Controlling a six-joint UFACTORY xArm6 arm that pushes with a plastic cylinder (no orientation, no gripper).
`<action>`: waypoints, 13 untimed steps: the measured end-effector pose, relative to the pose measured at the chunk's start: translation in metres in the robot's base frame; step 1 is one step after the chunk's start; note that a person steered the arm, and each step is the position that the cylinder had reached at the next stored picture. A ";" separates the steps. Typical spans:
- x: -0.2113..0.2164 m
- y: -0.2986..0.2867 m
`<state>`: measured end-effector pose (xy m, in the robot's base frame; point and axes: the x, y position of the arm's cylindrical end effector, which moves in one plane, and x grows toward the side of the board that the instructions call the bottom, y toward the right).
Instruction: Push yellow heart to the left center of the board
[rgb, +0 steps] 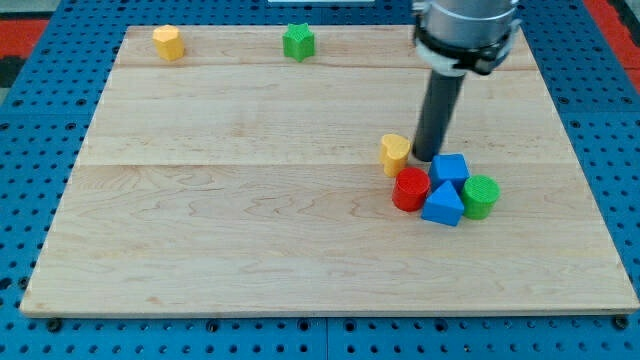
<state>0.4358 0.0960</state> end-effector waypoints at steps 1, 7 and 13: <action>0.000 -0.089; 0.044 -0.199; -0.003 -0.268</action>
<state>0.4331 -0.1718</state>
